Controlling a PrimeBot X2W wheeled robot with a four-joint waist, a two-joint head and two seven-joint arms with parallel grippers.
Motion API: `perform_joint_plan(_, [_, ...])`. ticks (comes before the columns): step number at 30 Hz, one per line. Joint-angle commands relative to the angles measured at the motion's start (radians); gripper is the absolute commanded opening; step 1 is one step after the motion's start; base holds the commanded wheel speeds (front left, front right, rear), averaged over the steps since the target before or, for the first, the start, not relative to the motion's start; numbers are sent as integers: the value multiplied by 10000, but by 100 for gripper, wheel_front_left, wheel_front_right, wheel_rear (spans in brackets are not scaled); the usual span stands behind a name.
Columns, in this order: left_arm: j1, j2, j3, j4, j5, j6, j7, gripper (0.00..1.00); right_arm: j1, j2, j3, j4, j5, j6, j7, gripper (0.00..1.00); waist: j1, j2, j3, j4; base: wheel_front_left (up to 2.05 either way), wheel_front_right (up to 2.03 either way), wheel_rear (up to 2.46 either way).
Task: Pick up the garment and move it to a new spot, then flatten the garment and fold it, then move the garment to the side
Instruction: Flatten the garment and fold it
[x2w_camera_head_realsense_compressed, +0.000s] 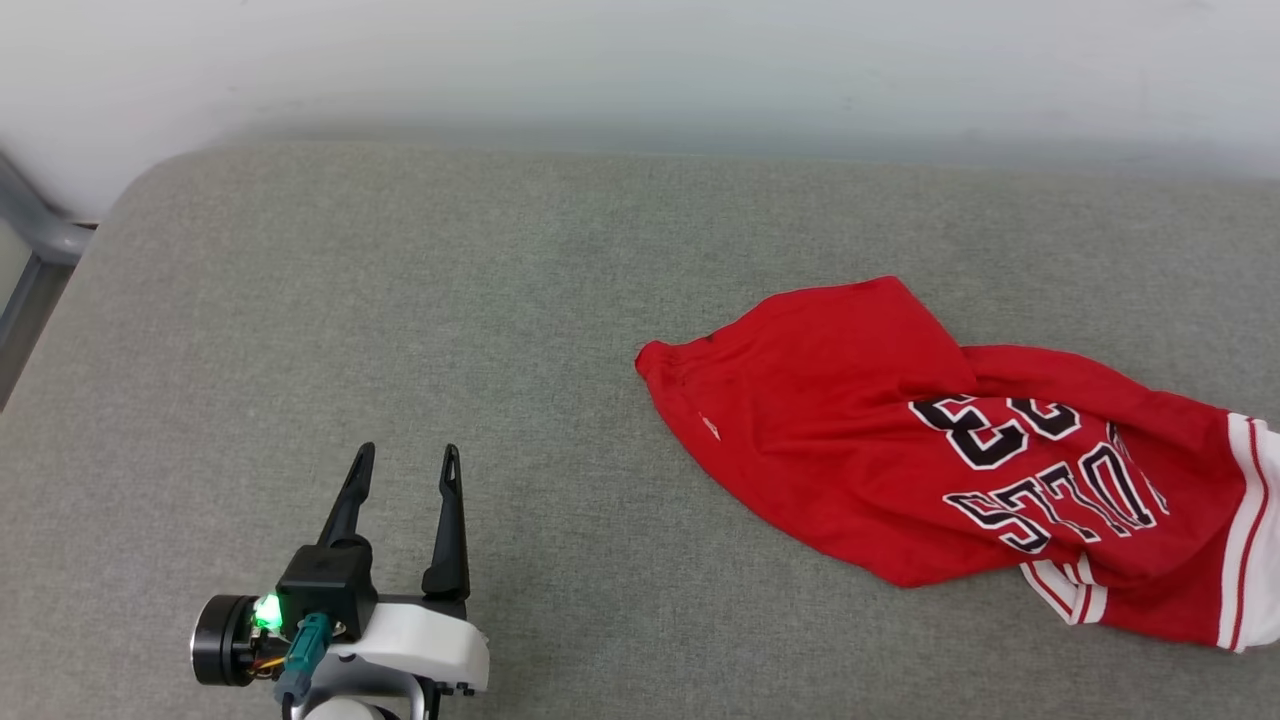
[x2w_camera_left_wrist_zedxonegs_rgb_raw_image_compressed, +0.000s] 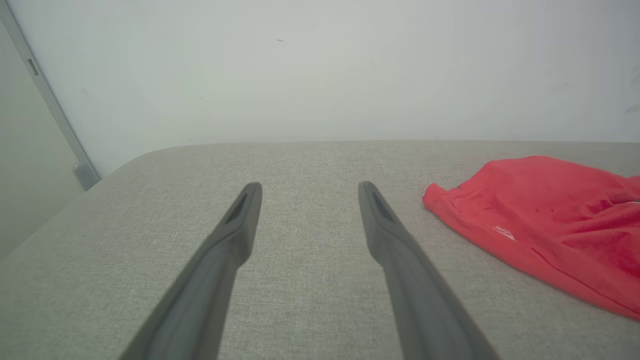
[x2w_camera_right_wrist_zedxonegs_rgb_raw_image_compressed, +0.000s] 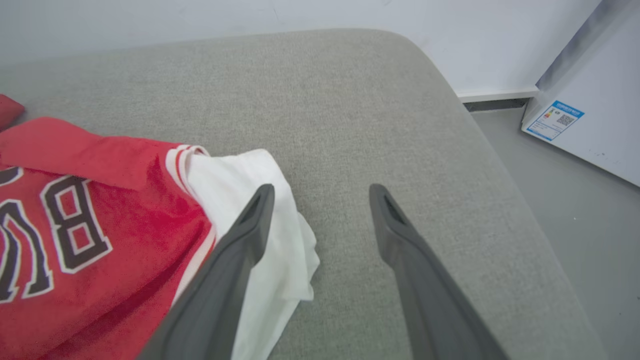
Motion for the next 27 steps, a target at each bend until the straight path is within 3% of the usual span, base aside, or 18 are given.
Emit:
perform_joint_plan(1, [113,-11,40,-20,19,-59,-26,100,-132,-13,-71,-240,-146,-14,-372,100,0,-1,-116,-91,0,0,0])
perform_joint_plan(7, [271,-9,65,-88,58,-1,-26,100,-24,36,-311,-2052,-948,-12,-1239,100,0,-1,-313,-273,0,0,0])
perform_joint_plan(12, [365,-11,68,-114,91,9,-26,100,255,369,-589,-4712,-1671,-12,-761,100,0,-1,-415,-362,0,0,0])
perform_joint_plan(13, [367,-11,67,-122,95,4,-26,100,341,473,-630,-5317,-1715,-12,-555,100,0,-1,-424,-367,0,0,0])
perform_joint_plan(14, [383,-11,42,-130,82,2,-26,100,525,638,-514,-7090,-1940,-12,194,100,0,-1,-436,-358,0,0,0])
perform_joint_plan(18, [354,-11,14,-154,85,-8,-26,100,602,685,114,-8957,-2139,-12,1417,100,0,-1,-400,-339,0,0,0])
perform_joint_plan(22, [268,-11,-16,-160,50,-26,-26,100,320,373,1353,-10234,-1918,-14,2928,100,0,-1,-300,-308,0,0,0])
perform_joint_plan(27, [131,-11,-46,-179,10,-11,-26,100,-200,-318,3059,-10930,-1184,-12,4942,100,0,-1,-106,-262,0,0,0])
